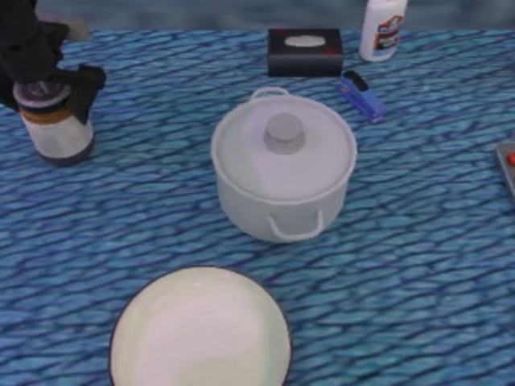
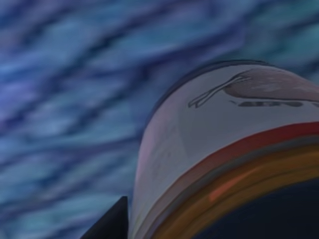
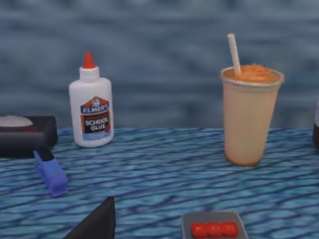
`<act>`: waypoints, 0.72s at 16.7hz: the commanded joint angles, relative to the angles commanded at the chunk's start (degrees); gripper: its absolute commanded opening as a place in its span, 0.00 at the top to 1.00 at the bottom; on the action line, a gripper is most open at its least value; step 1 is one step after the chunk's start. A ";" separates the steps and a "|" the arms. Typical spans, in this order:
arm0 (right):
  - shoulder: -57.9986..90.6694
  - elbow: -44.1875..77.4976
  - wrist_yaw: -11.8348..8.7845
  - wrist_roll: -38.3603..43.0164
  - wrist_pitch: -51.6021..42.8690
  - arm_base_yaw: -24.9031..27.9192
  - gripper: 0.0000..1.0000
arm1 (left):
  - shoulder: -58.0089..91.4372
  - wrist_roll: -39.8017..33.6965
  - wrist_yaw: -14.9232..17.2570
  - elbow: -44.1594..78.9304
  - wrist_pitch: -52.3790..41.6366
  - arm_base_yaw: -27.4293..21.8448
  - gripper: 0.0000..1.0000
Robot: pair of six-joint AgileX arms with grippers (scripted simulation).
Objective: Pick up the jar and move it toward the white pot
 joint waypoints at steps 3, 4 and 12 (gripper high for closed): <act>0.00 0.00 0.00 0.00 0.00 0.00 0.00 | 0.00 0.00 0.00 0.00 0.00 0.00 1.00; 0.00 0.00 0.00 0.00 0.00 0.00 0.00 | -0.03 0.09 -0.02 0.01 -0.01 -0.11 1.00; 0.00 0.00 0.00 0.00 0.00 0.00 0.00 | -17.20 0.03 -0.38 -13.44 -2.75 0.62 1.00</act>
